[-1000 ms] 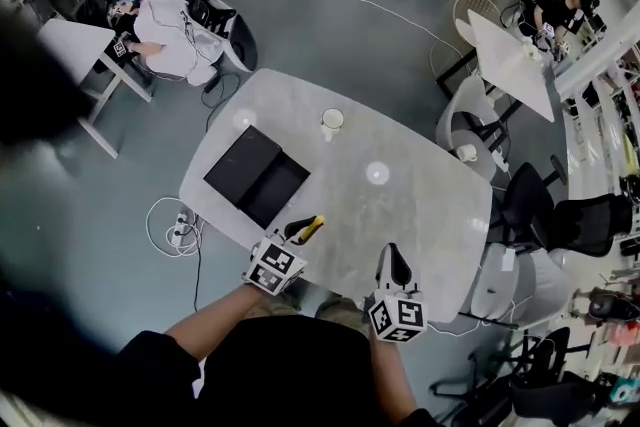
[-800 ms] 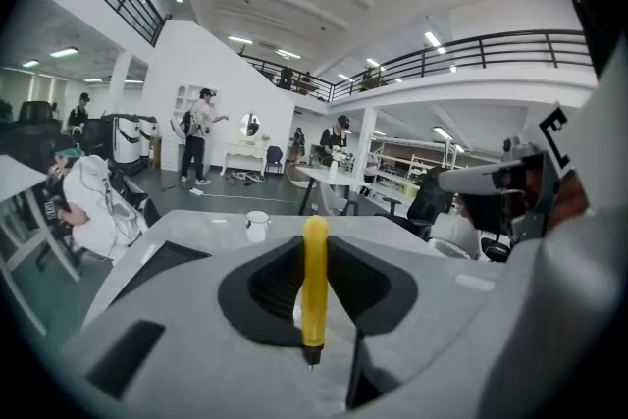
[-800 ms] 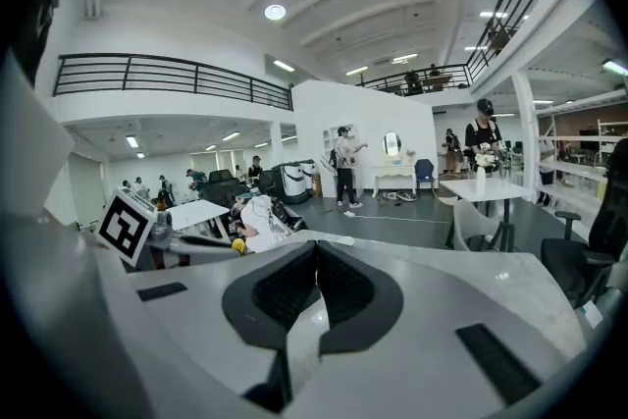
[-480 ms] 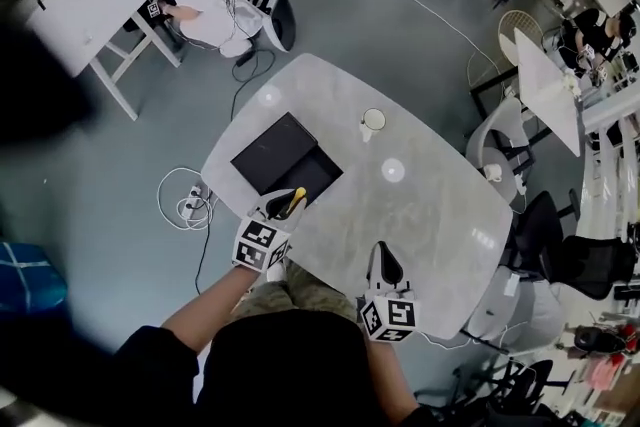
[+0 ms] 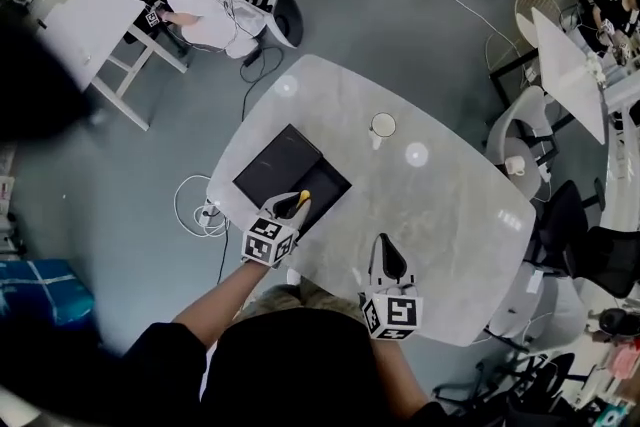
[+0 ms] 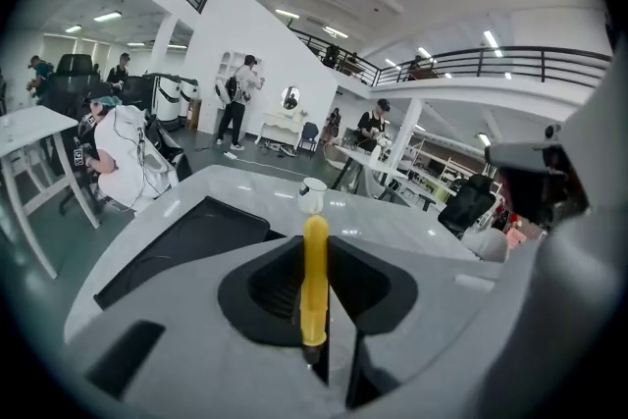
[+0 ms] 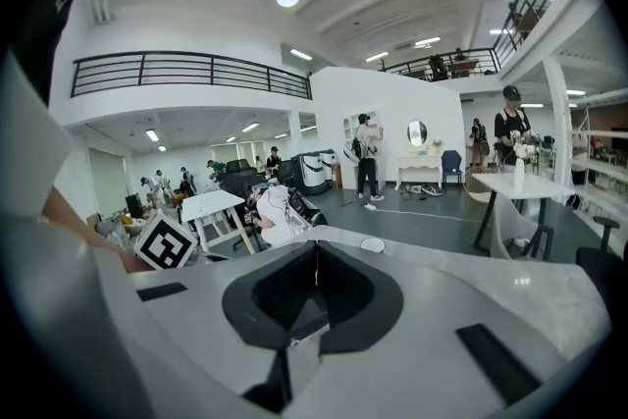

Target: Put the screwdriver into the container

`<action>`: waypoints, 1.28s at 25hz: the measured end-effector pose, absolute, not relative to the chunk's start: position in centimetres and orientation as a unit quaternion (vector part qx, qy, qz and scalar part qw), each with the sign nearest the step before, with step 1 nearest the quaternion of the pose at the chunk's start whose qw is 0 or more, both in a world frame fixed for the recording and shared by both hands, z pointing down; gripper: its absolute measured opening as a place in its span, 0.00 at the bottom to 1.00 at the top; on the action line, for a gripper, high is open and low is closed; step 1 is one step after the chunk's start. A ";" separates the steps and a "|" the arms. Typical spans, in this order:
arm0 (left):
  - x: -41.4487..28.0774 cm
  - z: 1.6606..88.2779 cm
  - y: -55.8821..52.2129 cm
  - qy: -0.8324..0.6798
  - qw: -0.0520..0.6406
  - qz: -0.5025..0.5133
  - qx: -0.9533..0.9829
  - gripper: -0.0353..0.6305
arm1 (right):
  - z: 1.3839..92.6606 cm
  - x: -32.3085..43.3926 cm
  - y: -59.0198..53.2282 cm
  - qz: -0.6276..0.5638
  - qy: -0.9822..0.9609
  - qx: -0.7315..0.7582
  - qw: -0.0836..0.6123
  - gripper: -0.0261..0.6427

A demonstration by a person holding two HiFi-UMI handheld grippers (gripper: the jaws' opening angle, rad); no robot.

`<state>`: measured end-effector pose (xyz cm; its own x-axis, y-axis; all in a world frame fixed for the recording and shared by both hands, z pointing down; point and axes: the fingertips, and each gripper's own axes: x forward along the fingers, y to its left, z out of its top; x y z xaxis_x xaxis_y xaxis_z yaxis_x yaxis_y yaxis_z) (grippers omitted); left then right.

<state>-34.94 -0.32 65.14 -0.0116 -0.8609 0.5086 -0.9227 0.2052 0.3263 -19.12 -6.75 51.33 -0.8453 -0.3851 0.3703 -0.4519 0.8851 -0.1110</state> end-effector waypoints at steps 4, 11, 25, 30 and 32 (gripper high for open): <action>-36.0 67.9 -1.4 -0.698 0.343 0.045 0.627 0.18 | 50.9 -21.0 -7.3 0.072 -0.960 0.206 0.175 0.06; -35.5 72.4 -3.3 -0.676 0.389 0.043 0.625 0.18 | 53.8 -21.2 -9.3 0.112 -0.950 0.214 0.197 0.06; -32.9 78.6 -4.3 -0.623 0.464 0.072 0.626 0.18 | 54.4 -20.9 -11.4 0.134 -0.945 0.221 0.199 0.06; -32.1 79.9 -4.4 -0.599 0.491 0.077 0.628 0.18 | 55.2 -20.1 -12.0 0.143 -0.940 0.231 0.205 0.06; -31.6 80.7 -4.5 -0.586 0.507 0.084 0.626 0.18 | 55.3 -19.9 -12.3 0.147 -0.939 0.233 0.204 0.06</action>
<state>-31.64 -4.53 80.70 0.2988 -0.6491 0.6996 -0.8189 0.2020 0.5372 -19.90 -12.26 55.34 -0.8081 -0.3774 0.4523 -0.4973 0.8486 -0.1804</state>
